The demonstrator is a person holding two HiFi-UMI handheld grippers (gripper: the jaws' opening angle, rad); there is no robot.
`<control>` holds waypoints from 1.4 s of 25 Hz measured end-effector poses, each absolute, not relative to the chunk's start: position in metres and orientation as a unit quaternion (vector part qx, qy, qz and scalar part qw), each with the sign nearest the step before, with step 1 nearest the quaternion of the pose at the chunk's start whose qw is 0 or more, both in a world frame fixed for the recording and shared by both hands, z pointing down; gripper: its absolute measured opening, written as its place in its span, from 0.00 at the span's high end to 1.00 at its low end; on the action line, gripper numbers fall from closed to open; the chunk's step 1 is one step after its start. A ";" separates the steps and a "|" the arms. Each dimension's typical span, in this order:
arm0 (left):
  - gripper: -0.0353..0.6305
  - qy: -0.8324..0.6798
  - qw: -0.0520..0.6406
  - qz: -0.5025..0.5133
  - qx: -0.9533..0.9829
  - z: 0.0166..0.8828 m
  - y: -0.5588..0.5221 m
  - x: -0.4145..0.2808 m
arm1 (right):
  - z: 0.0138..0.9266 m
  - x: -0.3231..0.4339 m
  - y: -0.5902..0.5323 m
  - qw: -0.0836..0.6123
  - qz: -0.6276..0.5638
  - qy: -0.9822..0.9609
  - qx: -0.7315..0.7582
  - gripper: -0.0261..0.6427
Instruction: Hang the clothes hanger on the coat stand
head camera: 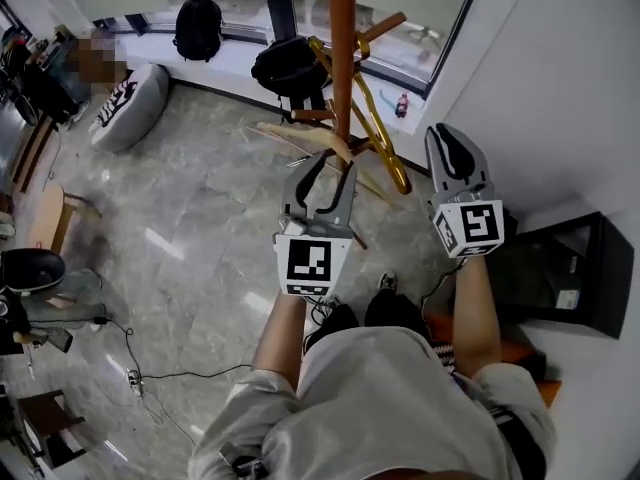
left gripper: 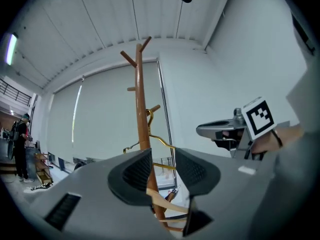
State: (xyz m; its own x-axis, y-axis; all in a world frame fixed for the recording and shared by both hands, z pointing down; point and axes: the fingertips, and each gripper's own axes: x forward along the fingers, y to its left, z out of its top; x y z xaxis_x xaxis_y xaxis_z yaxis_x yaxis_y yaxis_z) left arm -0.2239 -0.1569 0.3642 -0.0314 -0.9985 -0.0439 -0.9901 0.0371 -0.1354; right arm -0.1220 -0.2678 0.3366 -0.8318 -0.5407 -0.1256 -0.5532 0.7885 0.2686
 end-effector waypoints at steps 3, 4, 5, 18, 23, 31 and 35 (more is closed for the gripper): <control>0.77 0.715 0.055 -0.028 -0.696 0.374 -0.154 -0.221 | 0.341 -0.104 -0.256 0.014 0.140 0.940 -0.309 0.92; 0.81 0.716 0.053 -0.025 -0.695 0.377 -0.153 -0.220 | 0.344 -0.098 -0.253 0.012 0.140 0.939 -0.314 0.93; 0.86 0.718 0.051 -0.022 -0.694 0.379 -0.153 -0.218 | 0.346 -0.093 -0.250 0.010 0.140 0.937 -0.319 0.94; 0.93 0.743 0.037 -0.016 -0.668 0.409 -0.124 -0.170 | 0.372 -0.039 -0.202 0.002 0.126 0.941 -0.313 0.95; 0.93 0.752 0.039 -0.007 -0.657 0.406 -0.101 -0.133 | 0.370 -0.008 -0.176 0.017 0.123 0.943 -0.309 0.95; 0.93 0.762 0.020 0.012 -0.647 0.406 -0.050 -0.077 | 0.369 0.041 -0.130 0.053 0.112 0.943 -0.310 0.95; 0.93 0.770 0.021 0.010 -0.638 0.402 -0.026 -0.070 | 0.368 0.057 -0.105 0.048 0.117 0.941 -0.315 0.95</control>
